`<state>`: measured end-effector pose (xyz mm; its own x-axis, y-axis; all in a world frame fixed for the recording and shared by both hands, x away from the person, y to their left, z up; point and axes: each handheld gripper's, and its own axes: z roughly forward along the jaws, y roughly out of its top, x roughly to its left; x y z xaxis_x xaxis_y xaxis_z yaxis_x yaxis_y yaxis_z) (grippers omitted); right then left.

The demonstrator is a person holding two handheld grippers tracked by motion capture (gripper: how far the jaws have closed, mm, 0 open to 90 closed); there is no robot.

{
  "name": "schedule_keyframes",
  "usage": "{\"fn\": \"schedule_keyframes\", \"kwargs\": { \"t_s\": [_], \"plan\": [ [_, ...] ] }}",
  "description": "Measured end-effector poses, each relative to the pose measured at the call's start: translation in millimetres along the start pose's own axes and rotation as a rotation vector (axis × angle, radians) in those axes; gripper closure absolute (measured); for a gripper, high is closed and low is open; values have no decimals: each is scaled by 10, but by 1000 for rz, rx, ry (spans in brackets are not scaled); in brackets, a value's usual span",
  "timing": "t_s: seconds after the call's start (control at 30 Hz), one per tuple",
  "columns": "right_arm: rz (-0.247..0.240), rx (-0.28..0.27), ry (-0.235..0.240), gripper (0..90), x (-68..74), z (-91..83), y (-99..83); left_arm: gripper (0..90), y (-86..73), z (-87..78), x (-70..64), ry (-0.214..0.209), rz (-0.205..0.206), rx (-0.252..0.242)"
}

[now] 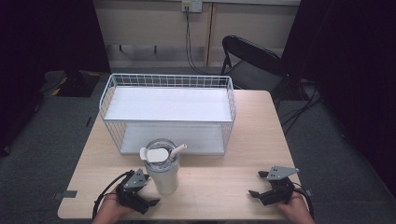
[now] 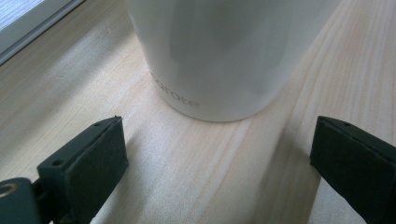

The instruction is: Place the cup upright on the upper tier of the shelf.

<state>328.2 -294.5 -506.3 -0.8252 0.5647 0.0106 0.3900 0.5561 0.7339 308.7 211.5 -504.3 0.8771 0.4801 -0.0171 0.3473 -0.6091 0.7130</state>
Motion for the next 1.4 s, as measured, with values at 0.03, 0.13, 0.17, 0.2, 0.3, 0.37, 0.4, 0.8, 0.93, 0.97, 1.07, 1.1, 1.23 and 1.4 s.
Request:
{"fn": "schedule_keyframes", "kwargs": {
  "t_s": [0.03,0.13,0.17,0.2,0.3,0.37,0.4,0.8,0.93,0.97,1.07,1.1,1.23,1.4],
  "plan": [
    [0,0,1,130,0,0,0,29,0,-1,1,0,1,2],
    [0,0,0,130,0,0,0,24,5,5,2,4,4,4],
    [0,0,0,130,0,0,0,20,8,9,-3,-1,-5,1],
    [0,0,0,130,0,0,0,16,8,9,-3,-1,-5,1],
    [0,0,0,130,0,0,0,9,11,18,-8,2,-3,1],
    [0,-1,1,130,0,1,0,14,17,15,-4,1,-7,2],
    [0,0,1,130,0,0,0,23,24,-1,9,-6,-7,7],
    [0,-1,2,130,-1,0,-1,163,84,-68,-9,-64,-40,-48],
    [-1,-1,2,130,-2,0,0,161,108,-120,15,-79,-65,-95],
    [-1,-1,2,130,-2,0,0,161,114,-134,19,-77,-64,-103],
    [-1,-1,2,130,-2,0,0,161,140,-176,21,-73,-63,-133],
    [0,-1,2,130,-1,0,-1,162,148,-184,19,-73,-65,-142],
    [-1,-1,2,130,-2,1,-1,161,209,-233,-3,-64,-56,-174],
    [-1,-1,2,130,-1,0,-1,156,283,-271,-34,-36,-41,-184]
  ]
}}
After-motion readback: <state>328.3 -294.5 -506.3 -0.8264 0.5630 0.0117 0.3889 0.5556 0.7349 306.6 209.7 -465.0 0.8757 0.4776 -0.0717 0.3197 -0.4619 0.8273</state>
